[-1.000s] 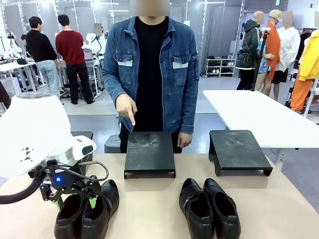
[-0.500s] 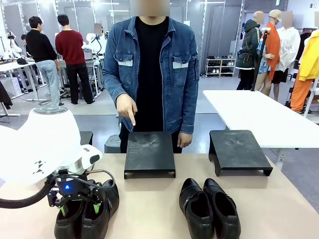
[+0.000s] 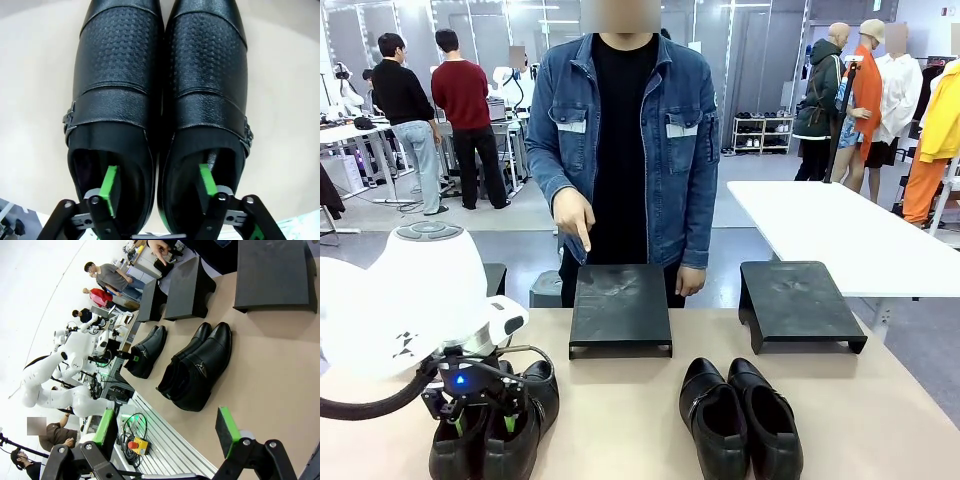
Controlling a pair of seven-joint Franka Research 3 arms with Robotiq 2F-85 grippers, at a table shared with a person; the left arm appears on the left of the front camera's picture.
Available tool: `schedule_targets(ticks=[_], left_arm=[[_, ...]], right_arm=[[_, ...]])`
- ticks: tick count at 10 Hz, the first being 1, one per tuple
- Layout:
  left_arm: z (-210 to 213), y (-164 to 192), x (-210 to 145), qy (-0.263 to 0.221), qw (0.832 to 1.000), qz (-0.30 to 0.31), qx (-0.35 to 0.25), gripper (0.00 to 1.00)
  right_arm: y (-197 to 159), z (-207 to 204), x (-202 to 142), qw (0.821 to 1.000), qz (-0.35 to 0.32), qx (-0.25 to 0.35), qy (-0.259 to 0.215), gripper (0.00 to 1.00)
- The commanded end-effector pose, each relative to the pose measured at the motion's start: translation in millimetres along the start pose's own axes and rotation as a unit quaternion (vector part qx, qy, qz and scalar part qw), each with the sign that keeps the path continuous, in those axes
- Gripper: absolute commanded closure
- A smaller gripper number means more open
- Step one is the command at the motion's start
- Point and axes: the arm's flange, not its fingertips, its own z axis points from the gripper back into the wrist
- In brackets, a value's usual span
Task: Place the shoes on the stand as instructed by the person.
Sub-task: Pick up one pair of Shoes and place it on the Shoes Stand indicated by the person.
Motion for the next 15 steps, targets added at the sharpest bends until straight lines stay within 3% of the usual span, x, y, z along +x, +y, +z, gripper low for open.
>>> schedule_targets(ticks=[1, 2, 9, 12, 15], left_arm=[[-10, -8, 6, -0.014, 1.000, 0.009, 0.017, 0.65], [-11, -8, 5, -0.014, 1.000, 0.008, 0.015, 1.00], [-2, -6, 3, -0.019, 1.000, 0.005, 0.015, 1.00], [79, -5, -8, -0.076, 0.997, -0.011, -0.005, 1.00], [107, -22, 9, -0.084, 0.996, -0.002, -0.022, 1.00]], right_arm=[[0, 1, 1, 1.000, 0.003, 0.005, -0.002, 0.00], [0, 1, 1, 1.000, 0.003, 0.005, -0.002, 0.00], [0, 1, 1, 1.000, 0.003, 0.005, -0.002, 0.00], [0, 1, 1, 1.000, 0.003, 0.005, -0.002, 0.00], [0, 1, 1, 1.000, 0.003, 0.005, -0.002, 0.00]])
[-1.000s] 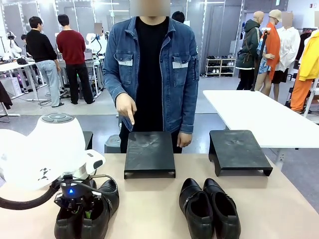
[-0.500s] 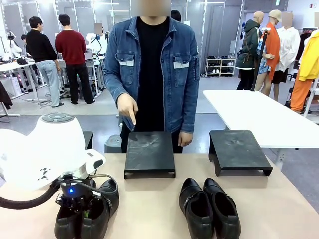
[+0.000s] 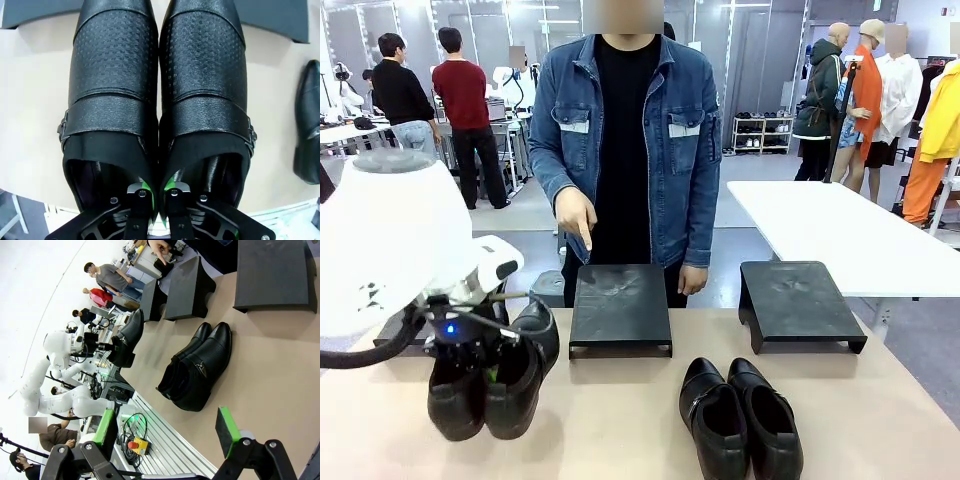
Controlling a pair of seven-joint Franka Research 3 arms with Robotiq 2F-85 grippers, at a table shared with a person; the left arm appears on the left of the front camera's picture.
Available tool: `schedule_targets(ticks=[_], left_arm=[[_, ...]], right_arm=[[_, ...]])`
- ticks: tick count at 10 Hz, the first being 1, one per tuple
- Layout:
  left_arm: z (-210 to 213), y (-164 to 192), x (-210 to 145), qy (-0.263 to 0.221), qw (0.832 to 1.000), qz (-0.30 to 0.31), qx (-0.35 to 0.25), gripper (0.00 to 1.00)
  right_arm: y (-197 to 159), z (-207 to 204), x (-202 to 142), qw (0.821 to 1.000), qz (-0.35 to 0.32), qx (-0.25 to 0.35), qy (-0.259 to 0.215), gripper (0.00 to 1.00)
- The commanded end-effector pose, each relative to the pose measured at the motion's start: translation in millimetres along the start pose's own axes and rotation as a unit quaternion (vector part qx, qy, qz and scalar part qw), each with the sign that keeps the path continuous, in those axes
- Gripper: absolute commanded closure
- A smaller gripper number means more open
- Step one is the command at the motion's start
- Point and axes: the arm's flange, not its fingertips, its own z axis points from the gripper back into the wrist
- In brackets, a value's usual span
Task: Place the shoes on the stand as instructed by the person.
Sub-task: Pick up one pair of Shoes and place it on the Shoes Stand indicated by the person.
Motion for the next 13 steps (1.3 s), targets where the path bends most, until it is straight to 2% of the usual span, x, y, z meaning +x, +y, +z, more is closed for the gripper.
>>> schedule_targets(ticks=[1, 4, 7, 10, 13], left_arm=[[10, -23, 21, -0.011, 1.000, 0.002, -0.012, 1.00], [23, -73, 58, -0.060, 0.998, -0.005, -0.002, 1.00], [12, -122, 132, -0.083, 0.996, -0.028, -0.024, 1.00], [-10, -152, 188, -0.107, 0.993, -0.020, -0.034, 1.00], [-22, -171, 218, -0.109, 0.992, -0.034, -0.048, 1.00]], right_arm=[[1, 1, 1, 1.000, 0.003, 0.005, -0.002, 0.00], [1, 1, 1, 1.000, 0.003, 0.005, -0.002, 0.00], [1, 1, 1, 1.000, 0.003, 0.005, -0.002, 0.00], [1, 1, 1, 1.000, 0.003, 0.005, -0.002, 0.00], [1, 1, 1, 1.000, 0.003, 0.005, -0.002, 0.00]])
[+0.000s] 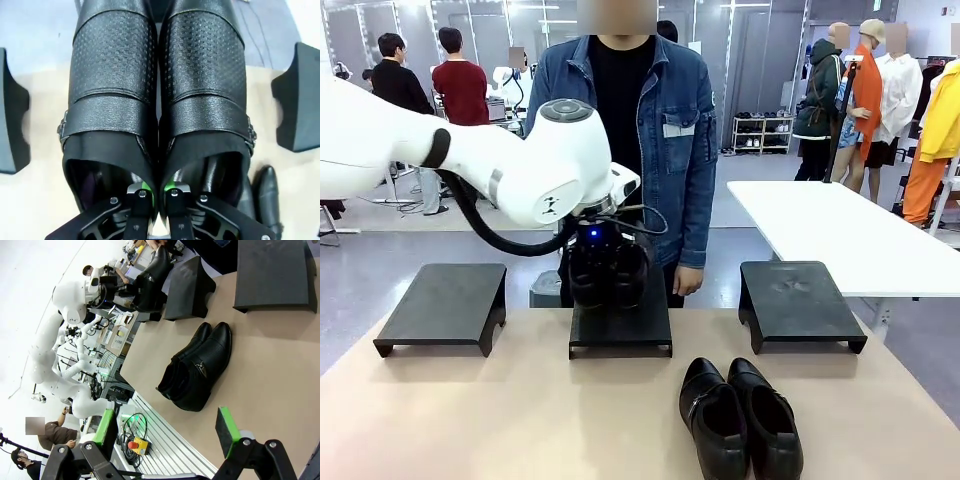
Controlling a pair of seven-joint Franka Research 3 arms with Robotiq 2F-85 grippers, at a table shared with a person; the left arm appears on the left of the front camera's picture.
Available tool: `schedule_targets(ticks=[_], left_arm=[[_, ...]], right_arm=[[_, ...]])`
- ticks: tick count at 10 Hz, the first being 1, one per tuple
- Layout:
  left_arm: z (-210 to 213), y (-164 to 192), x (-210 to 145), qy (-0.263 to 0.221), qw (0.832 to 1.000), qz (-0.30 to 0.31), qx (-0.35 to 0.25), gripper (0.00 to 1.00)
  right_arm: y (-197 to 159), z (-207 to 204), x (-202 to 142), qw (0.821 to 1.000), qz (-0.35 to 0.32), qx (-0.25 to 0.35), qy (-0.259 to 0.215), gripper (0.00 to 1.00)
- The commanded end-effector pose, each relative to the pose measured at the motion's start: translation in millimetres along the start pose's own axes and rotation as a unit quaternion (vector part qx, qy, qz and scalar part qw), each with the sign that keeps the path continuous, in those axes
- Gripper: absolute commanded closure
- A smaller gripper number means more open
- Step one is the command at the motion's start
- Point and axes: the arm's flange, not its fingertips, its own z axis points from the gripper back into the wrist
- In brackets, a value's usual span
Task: Place the shoes on the stand as instructed by the person.
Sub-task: Pick up one pair of Shoes and place it on the Shoes Stand indicated by the person.
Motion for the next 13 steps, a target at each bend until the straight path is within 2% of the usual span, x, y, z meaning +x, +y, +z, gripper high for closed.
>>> schedule_targets(ticks=[1, 4, 9, 10, 11, 12, 13], left_arm=[[-2, -16, 23, -0.015, 1.000, 0.003, 0.003, 1.00], [-11, -13, 11, -0.004, 1.000, 0.000, -0.001, 1.00], [-11, -13, 11, -0.004, 1.000, 0.000, -0.001, 1.00], [-23, -17, 10, 0.000, 1.000, -0.001, 0.006, 0.93], [-26, -15, 8, -0.021, 1.000, 0.005, 0.006, 0.93], [-29, -14, 7, -0.045, 0.999, -0.007, -0.027, 0.93], [-38, -14, 7, -0.041, 0.999, -0.004, -0.011, 0.93]], right_arm=[[0, 1, 1, 1.000, 0.003, 0.005, -0.002, 0.00], [0, 1, 1, 1.000, 0.003, 0.005, -0.002, 0.00], [0, 1, 1, 1.000, 0.003, 0.005, -0.002, 0.00], [0, 1, 1, 1.000, 0.003, 0.005, -0.002, 0.00], [0, 1, 1, 1.000, 0.003, 0.005, -0.002, 0.00], [0, 1, 1, 1.000, 0.003, 0.005, -0.002, 0.00], [0, 1, 1, 1.000, 0.003, 0.005, -0.002, 0.00]])
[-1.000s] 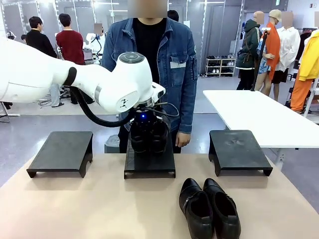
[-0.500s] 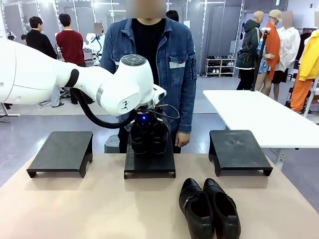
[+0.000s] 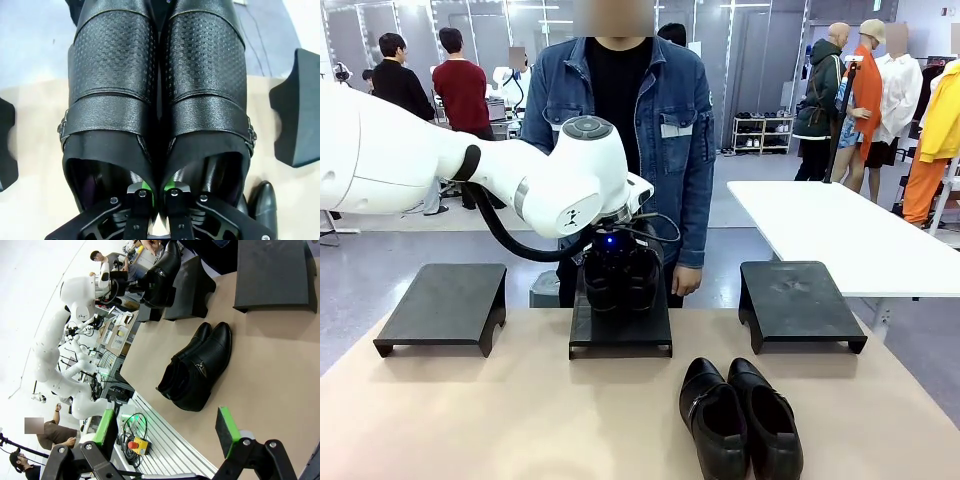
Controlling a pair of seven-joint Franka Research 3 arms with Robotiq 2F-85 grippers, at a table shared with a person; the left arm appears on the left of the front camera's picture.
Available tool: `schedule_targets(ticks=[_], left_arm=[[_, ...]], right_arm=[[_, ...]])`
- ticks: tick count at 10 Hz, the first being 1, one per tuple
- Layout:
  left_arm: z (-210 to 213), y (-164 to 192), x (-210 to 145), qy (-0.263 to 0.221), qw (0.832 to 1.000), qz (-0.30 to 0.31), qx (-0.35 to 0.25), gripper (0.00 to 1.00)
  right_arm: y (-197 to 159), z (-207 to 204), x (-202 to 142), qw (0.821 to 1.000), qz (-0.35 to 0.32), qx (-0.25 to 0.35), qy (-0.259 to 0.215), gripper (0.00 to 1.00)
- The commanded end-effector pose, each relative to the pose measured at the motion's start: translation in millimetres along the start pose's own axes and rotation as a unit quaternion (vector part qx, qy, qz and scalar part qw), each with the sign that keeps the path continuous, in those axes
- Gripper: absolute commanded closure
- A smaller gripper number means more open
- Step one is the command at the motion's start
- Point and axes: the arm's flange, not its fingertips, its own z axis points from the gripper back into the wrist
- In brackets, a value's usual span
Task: Place the shoes on the stand as instructed by the person.
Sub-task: Pick up one pair of Shoes and place it on the Shoes Stand indicated by the person.
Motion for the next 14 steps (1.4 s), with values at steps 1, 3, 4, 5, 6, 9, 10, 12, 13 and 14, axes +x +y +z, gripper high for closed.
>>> schedule_targets(ticks=[1, 3, 4, 5, 6, 9, 10, 12, 13, 14], left_arm=[[-10, 3, -5, -0.033, 0.999, -0.006, 0.004, 0.93], [-19, 4, -8, -0.032, 0.999, -0.006, 0.013, 0.93], [-23, 4, -9, -0.028, 1.000, -0.006, 0.011, 0.93], [-30, 5, -8, -0.037, 0.999, -0.006, 0.008, 0.93], [-32, 5, -10, -0.028, 1.000, -0.008, 0.004, 0.93], [-45, 9, -13, -0.024, 1.000, -0.004, 0.013, 0.93], [-47, 10, -14, -0.023, 1.000, -0.003, 0.015, 0.93], [-50, 11, -16, -0.021, 1.000, -0.004, 0.014, 0.87], [-49, 11, -17, -0.020, 1.000, -0.002, 0.012, 0.65], [-46, 11, -19, -0.023, 1.000, -0.004, 0.012, 0.57]], right_arm=[[1, 1, 1, 1.000, 0.003, 0.005, -0.003, 0.00], [1, 1, 1, 1.000, 0.003, 0.005, -0.003, 0.00], [1, 1, 1, 1.000, 0.003, 0.005, -0.003, 0.00], [1, 1, 1, 1.000, 0.003, 0.005, -0.003, 0.00], [1, 1, 1, 1.000, 0.003, 0.005, -0.003, 0.00], [1, 1, 1, 1.000, 0.003, 0.005, -0.003, 0.00], [1, 1, 1, 1.000, 0.003, 0.005, -0.003, 0.00], [1, 1, 1, 1.000, 0.003, 0.005, -0.003, 0.00], [1, 1, 1, 1.000, 0.003, 0.005, -0.003, 0.00], [1, 1, 1, 1.000, 0.003, 0.005, -0.003, 0.00]])
